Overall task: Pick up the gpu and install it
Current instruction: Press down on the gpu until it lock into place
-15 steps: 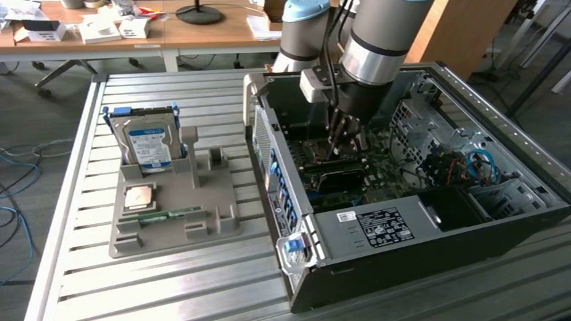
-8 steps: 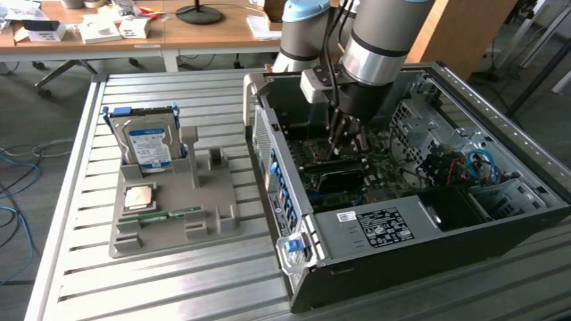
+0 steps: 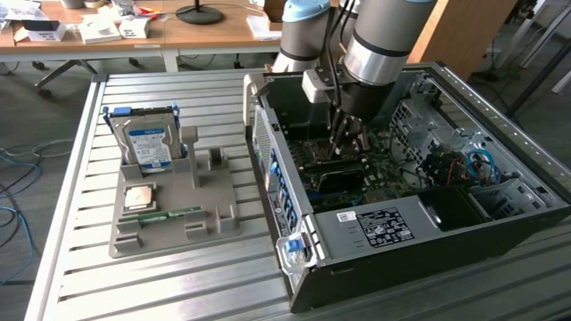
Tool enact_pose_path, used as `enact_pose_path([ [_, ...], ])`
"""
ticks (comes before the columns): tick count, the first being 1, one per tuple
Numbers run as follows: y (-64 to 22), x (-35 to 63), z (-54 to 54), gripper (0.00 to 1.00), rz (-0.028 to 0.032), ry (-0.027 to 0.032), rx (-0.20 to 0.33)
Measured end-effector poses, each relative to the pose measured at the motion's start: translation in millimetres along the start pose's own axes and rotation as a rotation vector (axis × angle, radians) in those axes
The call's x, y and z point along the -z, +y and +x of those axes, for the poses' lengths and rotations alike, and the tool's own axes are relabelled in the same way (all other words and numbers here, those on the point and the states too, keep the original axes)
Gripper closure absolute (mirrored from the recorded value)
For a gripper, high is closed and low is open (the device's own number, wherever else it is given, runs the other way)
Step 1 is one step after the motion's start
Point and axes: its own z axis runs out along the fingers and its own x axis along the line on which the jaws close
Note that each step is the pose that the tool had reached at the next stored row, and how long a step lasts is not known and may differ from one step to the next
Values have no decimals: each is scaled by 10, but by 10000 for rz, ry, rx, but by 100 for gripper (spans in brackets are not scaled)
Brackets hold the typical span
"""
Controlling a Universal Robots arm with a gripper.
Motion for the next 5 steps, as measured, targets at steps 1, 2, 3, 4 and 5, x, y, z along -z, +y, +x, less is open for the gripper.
enact_pose_path([
  [1,0,0,0,89,0,0,1],
  [2,-1,0,0,89,0,0,2],
  [3,-1,0,0,89,0,0,2],
  [4,-1,0,0,89,0,0,2],
  [5,-1,0,0,89,0,0,2],
])
